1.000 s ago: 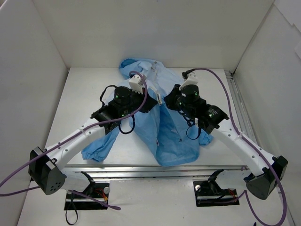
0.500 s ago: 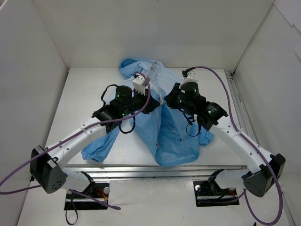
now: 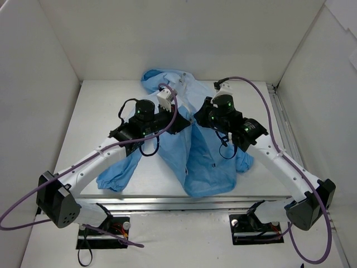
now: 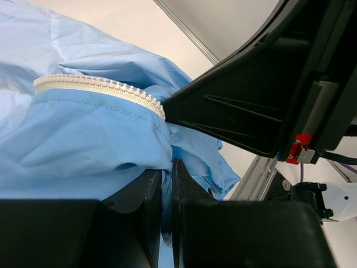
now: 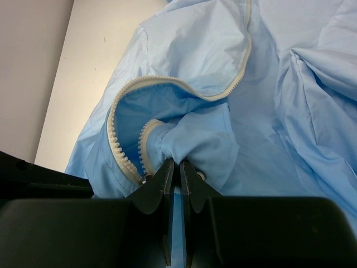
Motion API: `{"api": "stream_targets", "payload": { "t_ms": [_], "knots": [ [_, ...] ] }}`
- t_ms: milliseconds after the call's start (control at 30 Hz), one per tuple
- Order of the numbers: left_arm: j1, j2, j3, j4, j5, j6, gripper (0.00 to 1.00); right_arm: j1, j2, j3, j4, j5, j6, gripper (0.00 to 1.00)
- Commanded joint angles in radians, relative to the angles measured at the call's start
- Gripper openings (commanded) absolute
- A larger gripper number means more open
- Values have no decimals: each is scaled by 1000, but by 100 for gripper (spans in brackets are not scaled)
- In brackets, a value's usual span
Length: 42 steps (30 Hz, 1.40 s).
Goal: Zip up the jacket
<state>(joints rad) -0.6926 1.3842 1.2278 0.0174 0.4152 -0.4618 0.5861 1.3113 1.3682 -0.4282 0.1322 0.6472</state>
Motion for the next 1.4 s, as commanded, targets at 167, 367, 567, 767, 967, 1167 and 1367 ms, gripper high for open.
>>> {"api": "stream_targets", "payload": {
  "t_ms": [167, 367, 567, 767, 967, 1167, 1367],
  "knots": [
    [70, -19, 45, -49, 118, -93, 0, -14, -49, 12, 135, 1, -83, 0],
    [100, 39, 90, -125, 276, -129, 0, -15, -52, 14, 134, -31, -115, 0],
    [133, 88, 148, -200, 402, -159, 0, -17, -46, 11, 134, -60, -173, 14],
    [172, 111, 223, -350, 454, -155, 0, -17, -61, 31, 134, -97, -303, 36],
    [206, 182, 305, -503, 534, -152, 0, -17, -104, 9, 134, -284, -504, 35],
    [206, 231, 323, -540, 606, -184, 0, -2, -181, -84, 134, -509, -627, 31],
    [216, 257, 348, -576, 619, -212, 0, 79, -193, -141, 131, -464, -721, 32]
  ]
}}
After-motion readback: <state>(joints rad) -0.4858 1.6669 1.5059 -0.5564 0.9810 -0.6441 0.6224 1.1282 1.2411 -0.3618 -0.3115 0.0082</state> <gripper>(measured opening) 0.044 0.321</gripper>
